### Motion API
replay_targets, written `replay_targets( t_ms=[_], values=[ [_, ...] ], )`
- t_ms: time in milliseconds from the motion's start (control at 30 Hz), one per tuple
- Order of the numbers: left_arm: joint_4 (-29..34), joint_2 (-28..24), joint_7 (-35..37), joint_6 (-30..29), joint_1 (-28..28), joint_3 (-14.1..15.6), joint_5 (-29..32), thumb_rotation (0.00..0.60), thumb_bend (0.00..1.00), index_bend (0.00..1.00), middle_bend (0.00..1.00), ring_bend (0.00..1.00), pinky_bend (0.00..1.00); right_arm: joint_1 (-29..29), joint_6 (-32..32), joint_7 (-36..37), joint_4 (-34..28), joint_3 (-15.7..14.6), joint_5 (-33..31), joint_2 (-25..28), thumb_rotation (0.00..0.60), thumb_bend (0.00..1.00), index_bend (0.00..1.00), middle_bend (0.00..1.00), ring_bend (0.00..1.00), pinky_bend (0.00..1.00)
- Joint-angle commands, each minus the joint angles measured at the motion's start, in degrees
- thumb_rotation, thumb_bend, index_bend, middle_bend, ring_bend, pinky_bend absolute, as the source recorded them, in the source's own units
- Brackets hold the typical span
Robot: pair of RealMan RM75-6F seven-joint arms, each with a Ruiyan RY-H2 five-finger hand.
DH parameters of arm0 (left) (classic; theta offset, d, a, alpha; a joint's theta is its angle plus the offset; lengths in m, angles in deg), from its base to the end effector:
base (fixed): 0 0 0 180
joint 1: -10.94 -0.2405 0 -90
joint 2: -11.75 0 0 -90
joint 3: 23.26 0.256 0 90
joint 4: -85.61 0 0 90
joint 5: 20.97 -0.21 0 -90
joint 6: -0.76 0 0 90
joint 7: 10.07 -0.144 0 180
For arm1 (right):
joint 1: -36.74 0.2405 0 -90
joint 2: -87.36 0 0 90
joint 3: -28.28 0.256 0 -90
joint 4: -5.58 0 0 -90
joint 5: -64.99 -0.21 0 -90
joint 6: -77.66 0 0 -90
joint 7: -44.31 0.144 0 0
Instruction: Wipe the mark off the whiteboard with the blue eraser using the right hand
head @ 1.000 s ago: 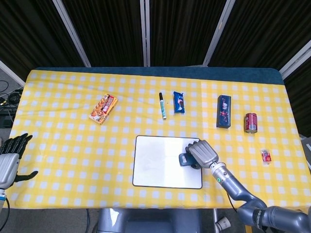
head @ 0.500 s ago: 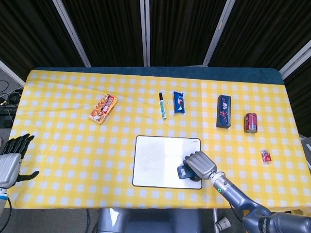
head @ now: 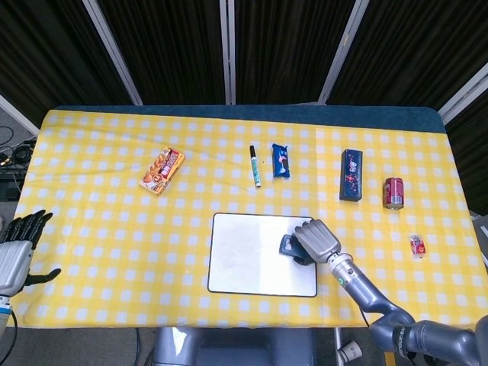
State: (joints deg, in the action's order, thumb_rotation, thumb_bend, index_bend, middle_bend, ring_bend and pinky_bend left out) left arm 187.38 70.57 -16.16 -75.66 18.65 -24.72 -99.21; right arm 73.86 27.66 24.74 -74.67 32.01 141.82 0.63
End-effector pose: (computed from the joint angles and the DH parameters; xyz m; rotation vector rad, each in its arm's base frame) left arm -0.3029 0.1855 0.1556 -1.4268 -1.0376 -0.7464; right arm -0.2011 -0.3106 -0.0264 2.0874 -0.7807 0.7173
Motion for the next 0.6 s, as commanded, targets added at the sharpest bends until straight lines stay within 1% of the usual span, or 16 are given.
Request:
replay_targets(
  t_ms=[33,233,433,600],
  values=[
    [0.0,-0.1,0.2,0.0,0.0,0.0,-0.1,0.6,0.0,0.0,0.0,0.0,0.0,0.3,0.2,-0.5,0.2,0.2,-0.6,-0.3,0.6,0.44,0.53,0.59,0.48,0.5],
    [0.0,-0.2,0.4,-0.2,-0.1,0.1,-0.5,0.6,0.0,0.0,0.0,0.0,0.0,0.5,1.3,-0.7,-0.9,-0.2,-2.0,-0.3,0.6,0.46,0.53,0.59,0.48,0.5],
    [0.1,-0.2,0.3,-0.3,-0.1,0.2,-0.6,0.6,0.0,0.0,0.0,0.0,0.0,0.7,2.5,-1.5,-5.6,-2.5,-0.8,1.6,0.6,0.47,0.54,0.59,0.49,0.5],
    [0.1,-0.1,0.0,-0.3,-0.1,0.2,-0.5,0.6,0.0,0.0,0.0,0.0,0.0,0.9,3.1,-2.2,-10.7,-5.0,2.3,3.7,0.6,0.48,0.54,0.6,0.49,0.5]
  ],
)
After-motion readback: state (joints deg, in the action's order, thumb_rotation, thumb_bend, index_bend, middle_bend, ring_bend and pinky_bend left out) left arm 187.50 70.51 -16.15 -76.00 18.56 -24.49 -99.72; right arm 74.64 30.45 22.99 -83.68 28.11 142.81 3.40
